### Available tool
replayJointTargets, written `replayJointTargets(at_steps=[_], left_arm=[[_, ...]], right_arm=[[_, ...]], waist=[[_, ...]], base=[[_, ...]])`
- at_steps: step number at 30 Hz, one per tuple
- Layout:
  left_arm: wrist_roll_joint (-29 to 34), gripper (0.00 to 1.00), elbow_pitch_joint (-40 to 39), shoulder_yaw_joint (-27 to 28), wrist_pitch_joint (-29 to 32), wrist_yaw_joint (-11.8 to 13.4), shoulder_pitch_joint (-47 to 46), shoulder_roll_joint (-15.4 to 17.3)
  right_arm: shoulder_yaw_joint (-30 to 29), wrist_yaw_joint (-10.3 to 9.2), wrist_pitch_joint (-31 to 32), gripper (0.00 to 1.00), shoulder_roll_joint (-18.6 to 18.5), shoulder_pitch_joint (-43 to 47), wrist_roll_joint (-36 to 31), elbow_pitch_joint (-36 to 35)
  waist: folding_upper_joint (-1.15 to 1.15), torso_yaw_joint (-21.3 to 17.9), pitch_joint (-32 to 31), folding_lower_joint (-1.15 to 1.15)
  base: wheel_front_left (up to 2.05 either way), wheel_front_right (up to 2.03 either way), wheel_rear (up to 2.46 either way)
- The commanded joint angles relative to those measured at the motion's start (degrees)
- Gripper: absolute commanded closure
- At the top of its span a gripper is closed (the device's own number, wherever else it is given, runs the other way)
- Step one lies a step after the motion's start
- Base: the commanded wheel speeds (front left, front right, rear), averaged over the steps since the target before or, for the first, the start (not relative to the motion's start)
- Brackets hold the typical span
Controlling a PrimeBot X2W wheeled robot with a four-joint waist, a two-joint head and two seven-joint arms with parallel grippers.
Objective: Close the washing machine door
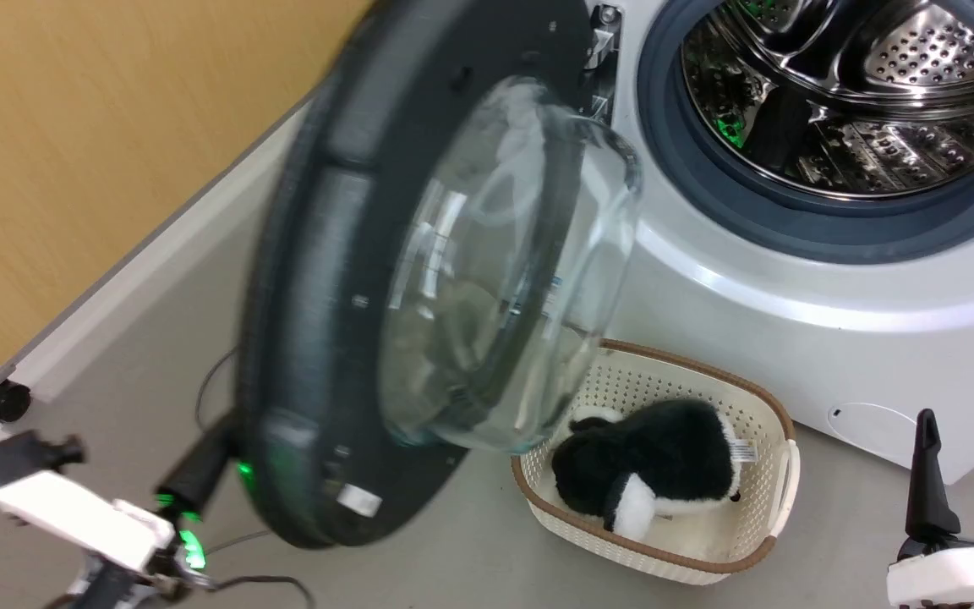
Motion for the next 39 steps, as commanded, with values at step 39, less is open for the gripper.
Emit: replayJointTargets(at_steps=[39], left_arm=[[2.5, 1.0, 8.1, -42.8, -25.5, -0.7, -12.9, -1.3]], right_arm=[[1.5, 0.03, -0.7, 0.0, 0.2, -4.5, 0.2, -0.5]], waist=[[0.0, -24.1, 4.4, 0.0]], base=[[0.0, 0.0, 0.0]])
